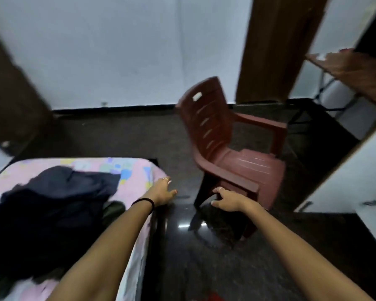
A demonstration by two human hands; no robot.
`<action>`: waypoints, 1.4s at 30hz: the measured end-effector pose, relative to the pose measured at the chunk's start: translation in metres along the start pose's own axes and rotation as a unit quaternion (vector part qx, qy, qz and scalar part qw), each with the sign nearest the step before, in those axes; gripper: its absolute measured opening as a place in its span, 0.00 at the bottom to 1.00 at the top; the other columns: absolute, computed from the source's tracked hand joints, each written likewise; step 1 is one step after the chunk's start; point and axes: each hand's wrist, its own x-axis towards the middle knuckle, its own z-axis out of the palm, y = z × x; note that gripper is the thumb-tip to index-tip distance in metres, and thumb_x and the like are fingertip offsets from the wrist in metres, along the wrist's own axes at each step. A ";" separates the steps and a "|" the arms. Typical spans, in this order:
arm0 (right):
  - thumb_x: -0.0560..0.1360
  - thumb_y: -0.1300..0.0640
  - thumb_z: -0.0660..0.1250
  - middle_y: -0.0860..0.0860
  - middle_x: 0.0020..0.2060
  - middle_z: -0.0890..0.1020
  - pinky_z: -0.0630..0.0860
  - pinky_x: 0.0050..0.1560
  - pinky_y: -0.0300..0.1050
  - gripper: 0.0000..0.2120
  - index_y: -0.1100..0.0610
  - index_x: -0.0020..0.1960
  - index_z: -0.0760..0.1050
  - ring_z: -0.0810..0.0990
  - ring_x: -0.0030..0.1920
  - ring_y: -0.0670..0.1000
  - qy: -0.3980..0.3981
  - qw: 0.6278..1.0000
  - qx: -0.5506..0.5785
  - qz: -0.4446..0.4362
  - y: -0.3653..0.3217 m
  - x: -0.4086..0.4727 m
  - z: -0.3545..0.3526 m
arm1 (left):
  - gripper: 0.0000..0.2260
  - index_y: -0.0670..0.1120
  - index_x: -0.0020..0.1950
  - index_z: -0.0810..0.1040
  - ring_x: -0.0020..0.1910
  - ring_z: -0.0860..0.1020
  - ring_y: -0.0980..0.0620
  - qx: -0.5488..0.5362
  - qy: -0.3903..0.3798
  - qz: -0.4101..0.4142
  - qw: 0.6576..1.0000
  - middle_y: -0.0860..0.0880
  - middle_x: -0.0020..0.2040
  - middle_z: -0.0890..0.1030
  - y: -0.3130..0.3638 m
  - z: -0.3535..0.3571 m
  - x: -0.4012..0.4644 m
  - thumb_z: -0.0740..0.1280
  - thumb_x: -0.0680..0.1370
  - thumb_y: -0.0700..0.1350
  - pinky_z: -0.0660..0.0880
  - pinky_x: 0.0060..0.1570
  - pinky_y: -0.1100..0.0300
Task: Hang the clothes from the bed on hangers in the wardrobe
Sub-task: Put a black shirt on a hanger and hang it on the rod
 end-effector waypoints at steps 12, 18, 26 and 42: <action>0.77 0.44 0.62 0.50 0.66 0.74 0.69 0.65 0.46 0.24 0.54 0.68 0.69 0.74 0.63 0.52 -0.174 0.948 -0.205 -0.169 -0.089 -0.024 0.159 | 0.27 0.40 0.76 0.59 0.73 0.63 0.47 -0.077 0.007 -0.283 0.956 0.43 0.75 0.62 -0.155 0.088 -0.245 0.62 0.81 0.51 0.61 0.68 0.60; 0.76 0.48 0.62 0.52 0.52 0.77 0.70 0.55 0.41 0.11 0.52 0.54 0.73 0.75 0.51 0.51 -0.188 0.928 -0.220 -0.235 -0.150 -0.044 0.202 | 0.27 0.41 0.77 0.56 0.74 0.62 0.47 -0.133 0.050 -0.357 0.923 0.43 0.76 0.60 -0.190 0.099 -0.330 0.60 0.82 0.50 0.59 0.69 0.59; 0.79 0.46 0.59 0.50 0.51 0.76 0.69 0.46 0.41 0.23 0.55 0.70 0.66 0.75 0.46 0.50 -0.217 0.902 -0.265 -0.264 -0.212 -0.085 0.272 | 0.25 0.43 0.76 0.58 0.74 0.61 0.48 -0.172 0.061 -0.383 0.906 0.45 0.77 0.60 -0.236 0.113 -0.413 0.59 0.82 0.51 0.58 0.69 0.61; 0.79 0.43 0.60 0.51 0.57 0.76 0.76 0.51 0.46 0.20 0.53 0.66 0.67 0.81 0.52 0.53 -0.258 0.911 -0.247 -0.206 -0.293 -0.117 0.382 | 0.23 0.43 0.71 0.67 0.68 0.69 0.46 -0.310 0.088 -0.444 0.836 0.44 0.71 0.70 -0.363 0.133 -0.529 0.64 0.79 0.51 0.66 0.65 0.58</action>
